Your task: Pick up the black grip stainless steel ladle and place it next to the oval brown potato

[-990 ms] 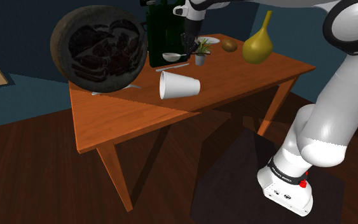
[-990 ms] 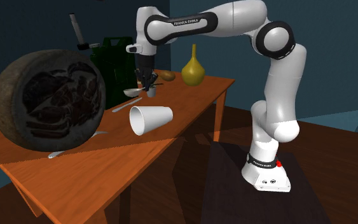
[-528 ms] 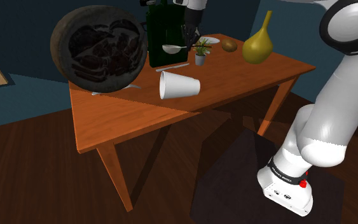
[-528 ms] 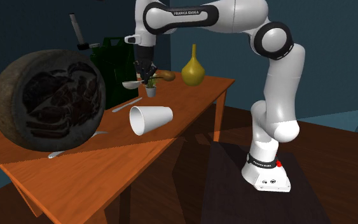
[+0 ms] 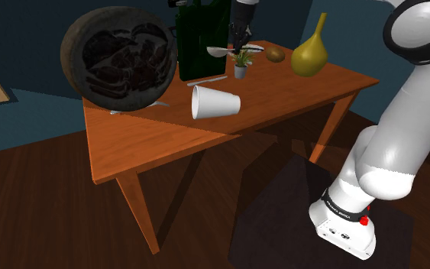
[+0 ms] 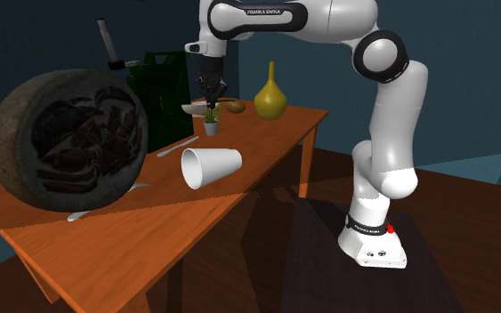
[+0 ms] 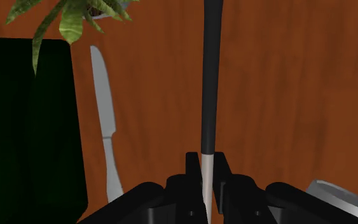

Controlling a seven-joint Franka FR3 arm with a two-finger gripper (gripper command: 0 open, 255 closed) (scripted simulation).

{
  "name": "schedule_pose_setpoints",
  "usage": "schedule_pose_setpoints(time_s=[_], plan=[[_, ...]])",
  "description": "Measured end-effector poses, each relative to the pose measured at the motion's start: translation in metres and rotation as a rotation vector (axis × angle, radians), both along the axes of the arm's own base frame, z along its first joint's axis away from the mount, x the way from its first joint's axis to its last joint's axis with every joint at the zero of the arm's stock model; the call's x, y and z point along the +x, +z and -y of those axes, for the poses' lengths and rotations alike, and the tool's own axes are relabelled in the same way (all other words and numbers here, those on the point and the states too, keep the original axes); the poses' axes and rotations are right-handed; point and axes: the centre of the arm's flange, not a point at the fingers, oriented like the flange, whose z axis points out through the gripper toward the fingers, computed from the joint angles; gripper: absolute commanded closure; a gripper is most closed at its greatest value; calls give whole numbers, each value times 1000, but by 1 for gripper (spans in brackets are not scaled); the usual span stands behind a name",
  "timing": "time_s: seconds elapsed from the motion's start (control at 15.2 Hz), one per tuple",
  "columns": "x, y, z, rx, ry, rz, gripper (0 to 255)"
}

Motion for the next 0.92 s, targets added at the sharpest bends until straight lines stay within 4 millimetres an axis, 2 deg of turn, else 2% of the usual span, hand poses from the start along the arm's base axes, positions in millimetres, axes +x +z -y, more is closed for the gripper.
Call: schedule_pose_setpoints(time_s=[0.59,0.92], plan=[[-20,1,114,0,0,0,255],[-30,1,183,0,-1,0,255]])
